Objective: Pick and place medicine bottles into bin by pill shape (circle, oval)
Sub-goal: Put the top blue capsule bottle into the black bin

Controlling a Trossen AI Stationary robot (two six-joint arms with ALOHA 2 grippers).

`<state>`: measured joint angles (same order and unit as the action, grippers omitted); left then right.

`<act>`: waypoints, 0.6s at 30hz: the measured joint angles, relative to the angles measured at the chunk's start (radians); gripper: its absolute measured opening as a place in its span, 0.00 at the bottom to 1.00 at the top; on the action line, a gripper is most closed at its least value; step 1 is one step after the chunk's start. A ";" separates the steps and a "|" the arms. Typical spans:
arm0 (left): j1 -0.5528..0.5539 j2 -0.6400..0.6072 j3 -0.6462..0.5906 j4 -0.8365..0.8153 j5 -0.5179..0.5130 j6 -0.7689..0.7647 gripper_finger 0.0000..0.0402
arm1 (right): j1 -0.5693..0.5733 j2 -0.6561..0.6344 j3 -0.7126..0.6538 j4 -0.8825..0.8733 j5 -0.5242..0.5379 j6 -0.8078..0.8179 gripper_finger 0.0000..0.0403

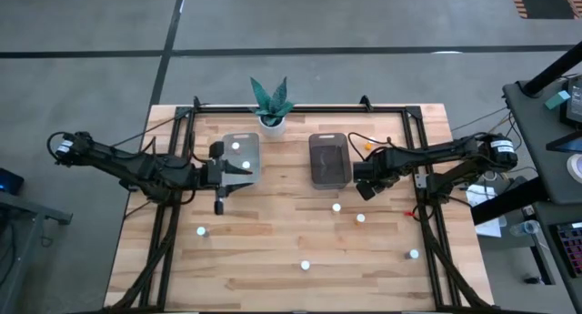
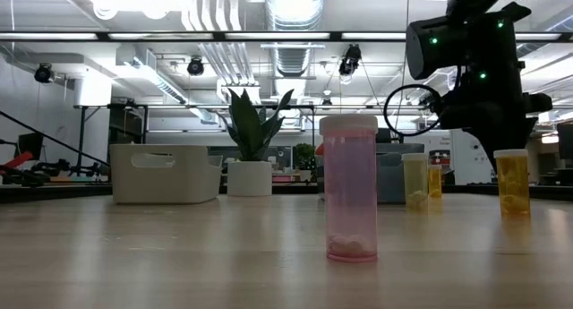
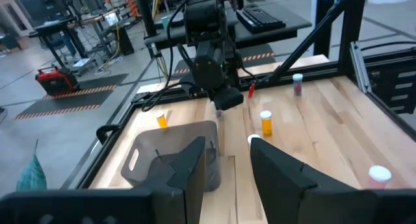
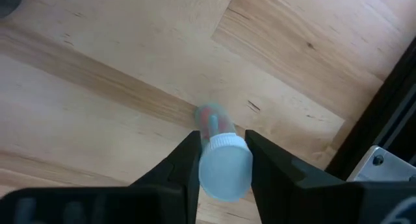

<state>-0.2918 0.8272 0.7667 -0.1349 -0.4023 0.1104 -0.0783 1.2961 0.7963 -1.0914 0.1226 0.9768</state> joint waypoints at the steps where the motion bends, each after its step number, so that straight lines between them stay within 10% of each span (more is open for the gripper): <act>1: 0.000 0.000 -0.004 -0.001 0.000 0.000 0.26 | 0.000 0.000 0.000 0.000 0.000 0.000 0.25; 18: 0.000 -0.005 -0.006 -0.002 0.000 0.001 0.26 | 0.000 0.008 0.332 -0.172 -0.018 -0.090 0.26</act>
<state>-0.2916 0.8219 0.7605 -0.1371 -0.4023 0.1116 -0.0788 1.3037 1.1281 -1.2635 0.1050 0.8867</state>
